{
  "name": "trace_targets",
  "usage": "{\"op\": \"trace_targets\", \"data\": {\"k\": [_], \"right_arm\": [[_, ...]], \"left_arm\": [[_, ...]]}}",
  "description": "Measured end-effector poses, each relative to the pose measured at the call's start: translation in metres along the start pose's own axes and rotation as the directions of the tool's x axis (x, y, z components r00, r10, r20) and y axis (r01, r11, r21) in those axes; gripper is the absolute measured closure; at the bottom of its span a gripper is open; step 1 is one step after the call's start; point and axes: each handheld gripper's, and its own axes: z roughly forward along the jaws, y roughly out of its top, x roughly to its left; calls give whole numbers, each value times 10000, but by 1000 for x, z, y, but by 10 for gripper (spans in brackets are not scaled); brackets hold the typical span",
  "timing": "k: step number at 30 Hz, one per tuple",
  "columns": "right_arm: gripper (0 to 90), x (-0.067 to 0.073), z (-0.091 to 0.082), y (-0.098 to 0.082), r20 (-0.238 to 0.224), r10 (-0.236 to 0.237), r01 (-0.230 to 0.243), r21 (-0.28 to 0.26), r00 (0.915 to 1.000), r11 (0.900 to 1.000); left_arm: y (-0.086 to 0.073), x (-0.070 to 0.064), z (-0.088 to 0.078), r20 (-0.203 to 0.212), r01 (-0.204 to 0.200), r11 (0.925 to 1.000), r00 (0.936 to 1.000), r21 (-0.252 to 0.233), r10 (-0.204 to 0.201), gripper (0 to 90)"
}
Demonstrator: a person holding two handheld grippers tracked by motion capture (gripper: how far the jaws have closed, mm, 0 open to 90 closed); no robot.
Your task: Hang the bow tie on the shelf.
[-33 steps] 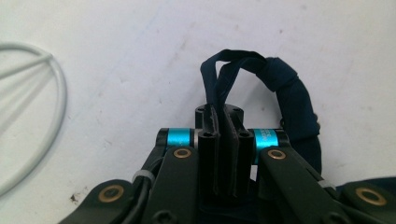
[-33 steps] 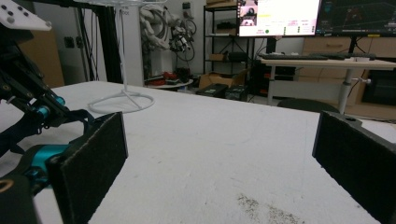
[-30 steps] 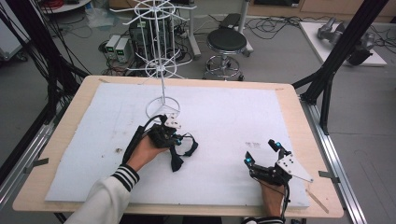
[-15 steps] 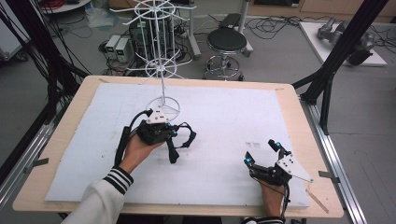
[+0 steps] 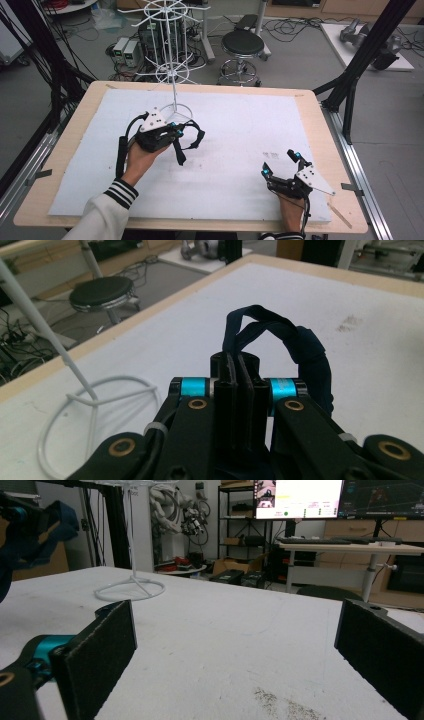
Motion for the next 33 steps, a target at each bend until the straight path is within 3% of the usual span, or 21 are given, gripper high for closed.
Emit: {"op": "trace_targets", "data": {"k": [2, 3, 12, 21, 33], "right_arm": [[22, 0, 0, 0, -9, 0, 0, -2, 10000, 10000], [22, 0, 0, 0, -5, 3, -3, 1, 10000, 10000], [23, 0, 0, 0, 0, 3, -3, 6, 10000, 10000], [23, 0, 0, 0, 8, 4, -4, 11, 10000, 10000], [22, 0, 0, 0, -1, 20, -20, 5, 10000, 10000]], "left_arm": [[1, 1, -2, -66, 21, 9999, 10000, -124, -22, 858], [3, 4, -5, -126, 135, 9990, 9998, -417, -140, 857], [18, 10, -18, -543, 236, 9943, 9981, -1043, -294, 858], [32, 14, -24, -945, 54, 9896, 9953, -1436, -192, 860], [42, 24, -21, -1516, 244, 9839, 9871, -1772, -518, 860]]}}
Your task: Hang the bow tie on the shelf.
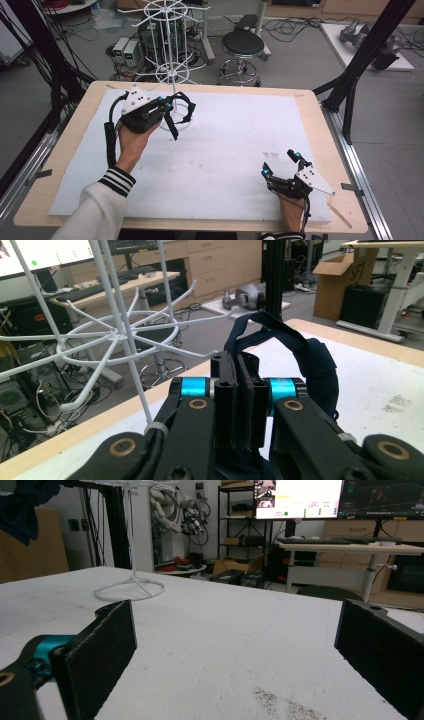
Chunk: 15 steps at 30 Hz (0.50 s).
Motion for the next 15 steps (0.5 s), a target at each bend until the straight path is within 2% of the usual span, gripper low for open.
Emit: {"op": "trace_targets", "data": {"k": [15], "right_arm": [[22, 0, 0, 0, -6, -29, 29, -11, 10000, 10000]], "left_arm": [[-2, 9, 13, -736, 173, 9998, 9972, 136, -163, 859]]}}
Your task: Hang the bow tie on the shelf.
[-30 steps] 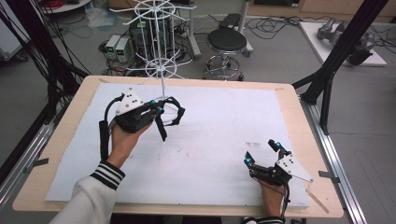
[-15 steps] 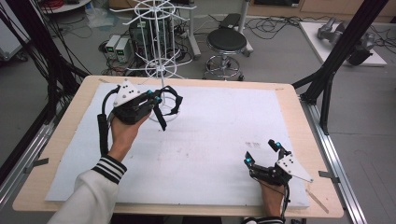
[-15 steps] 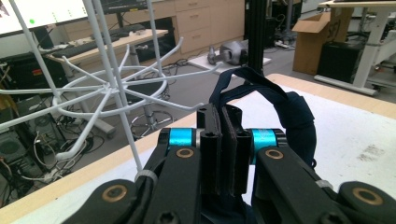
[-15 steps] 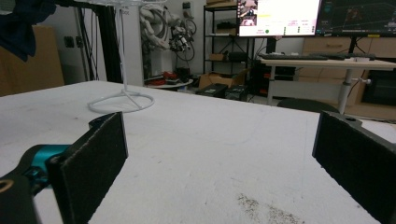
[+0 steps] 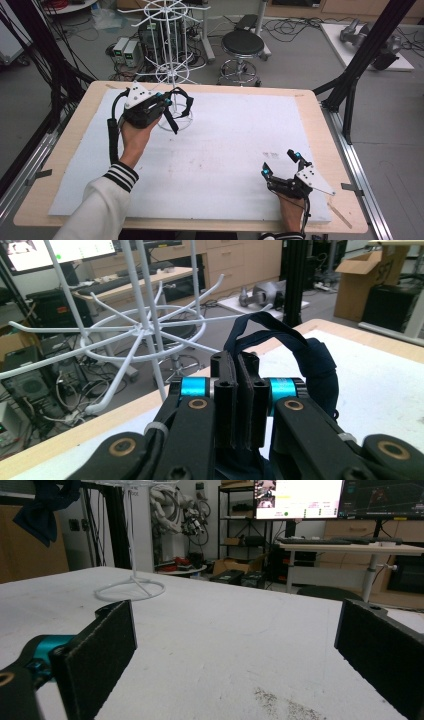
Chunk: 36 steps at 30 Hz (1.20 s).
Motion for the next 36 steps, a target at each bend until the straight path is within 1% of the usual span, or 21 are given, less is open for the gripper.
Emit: {"op": "trace_targets", "data": {"k": [10, 14, 16, 17, 20, 21, 23, 24, 25, 28, 31, 34, 36], "right_arm": [[22, 0, 0, 0, 7, -4, 4, 1, 10000, 10000], [22, 0, 0, 0, 17, -45, 45, -32, 10000, 10000], [22, 0, 0, 0, -2, 9, -9, 0, 10000, 10000], [22, 0, 0, 0, 16, -53, 53, -30, 10000, 10000], [22, 0, 0, 0, 7, -38, 38, -31, 10000, 10000], [22, 0, 0, 0, 7, -38, 38, -31, 10000, 10000], [22, 0, 0, 0, 10, -25, 25, -32, 10000, 10000], [23, -1, 0, 0, 5, -18, 18, -26, 10000, 10000], [23, -1, 0, 0, 5, -18, 18, -26, 10000, 10000], [22, 0, 0, 0, 2, 42, -42, -16, 10000, 10000], [22, 0, 0, 0, -7, 51, -51, -17, 10000, 10000], [23, 0, 0, 0, -9, 55, -55, -17, 10000, 10000], [22, 0, 0, 0, -3, 56, -56, -16, 10000, 10000]], "left_arm": [[-4, 3, 10, -456, -85, 9996, 9989, 263, 97, 859], [-6, 3, 14, -630, -248, 9986, 9976, 473, 278, 859], [-7, 3, 14, -665, -250, 9986, 9974, 475, 281, 859], [-7, 4, 15, -709, -339, 9980, 9968, 537, 376, 859], [-7, 4, 16, -851, -435, 9971, 9952, 618, 487, 859], [-8, 4, 17, -857, -413, 9975, 9953, 578, 462, 859], [-8, 5, 18, -906, -417, 9970, 9948, 645, 475, 858], [-8, 5, 18, -912, -477, 9962, 9944, 725, 542, 857], [-9, 5, 19, -942, -440, 9966, 9943, 696, 505, 857], [-10, 5, 21, -983, -516, 9950, 9934, 851, 599, 855], [-11, 4, 23, -1011, -472, 9940, 9932, 982, 571, 850], [-12, 4, 24, -1013, -474, 9931, 9931, 1069, 583, 827], [-12, 4, 24, -997, -466, 9923, 9933, 1149, 582, 779]]}}
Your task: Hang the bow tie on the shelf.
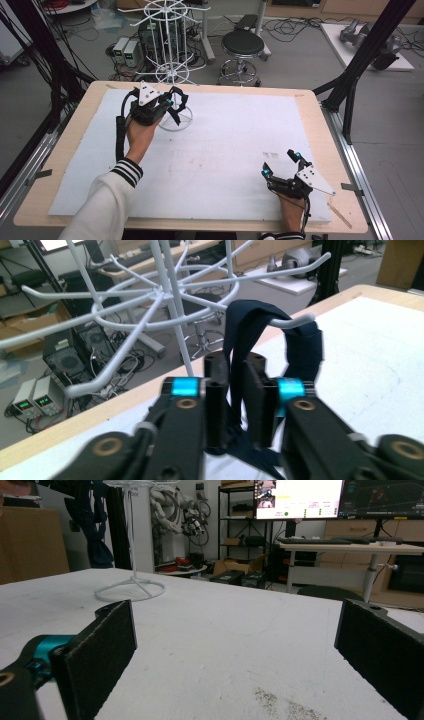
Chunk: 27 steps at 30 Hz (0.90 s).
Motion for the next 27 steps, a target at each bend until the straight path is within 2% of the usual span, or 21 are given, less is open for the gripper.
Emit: {"op": "trace_targets", "data": {"k": [2, 3, 6, 9, 10, 12, 13, 14, 15, 16, 17, 19, 21, 25, 27], "right_arm": [[22, 0, 0, 0, 10, -74, 74, -9, 10000, 10000], [22, 0, 0, 0, 0, -80, 80, -20, 10000, 10000], [22, 0, 0, 0, -6, -85, 85, -12, 10000, 10000], [22, -1, 1, 0, 0, -33, 33, 13, 10000, 10000], [22, -1, 1, 0, -5, -23, 23, 15, 10000, 10000], [22, 0, 0, 0, -9, -24, 24, 47, 10000, 10000], [22, 0, 0, 0, -7, -25, 25, 53, 10000, 10000], [22, 0, 0, 0, -8, -4, 4, 49, 10000, 10000], [22, 0, 0, 0, -9, -75, 75, -16, 10000, 10000], [22, 0, 0, 0, 18, -107, 107, -57, 9999, 9999], [22, 1, -1, 0, -4, -75, 75, -26, 10000, 10000], [22, 1, -1, 0, -13, -72, 72, -25, 10000, 10000], [22, 0, 0, 0, 21, -79, 79, -44, 10000, 10000], [23, 1, 0, 0, 2, -79, 79, -30, 10000, 10000], [22, 1, 0, 0, 12, -37, 37, 0, 10000, 10000]], "left_arm": [[-1, 0, 1, 5, 54, 9996, 10000, 269, -54, 704], [-2, 0, 2, 190, 18, 9984, 9998, 560, -28, 649], [-4, -1, 2, 216, -50, 9977, 9998, 673, 36, 467], [-8, 2, 1, 852, 182, 9975, 9961, 680, -240, 330], [-8, 2, 1, 852, 182, 9975, 9961, 680, -240, 294], [-11, 4, -2, 1218, 296, 9983, 9919, 497, -355, 259], [-14, 7, -6, 1866, 534, 9982, 9808, 267, -575, 247], [-14, 7, -6, 1866, 534, 9982, 9808, 267, -575, 228], [-19, 9, -11, 2313, 685, 9976, 9706, 22, -672, 193], [-19, 9, -11, 2313, 685, 9976, 9706, 22, -672, 176], [-23, 9, -15, 2430, 724, 9972, 9678, -167, -662, 176], [-32, 11, -22, 2596, 809, 9956, 9634, -468, -660, 176], [-43, 14, -32, 2671, 814, 9940, 9618, -732, -591, 175], [-66, 19, -52, 2764, 849, 9874, 9600, -1337, -451, 174], [-77, 22, -63, 2683, 775, 9831, 9629, -1660, -306, 174]]}}
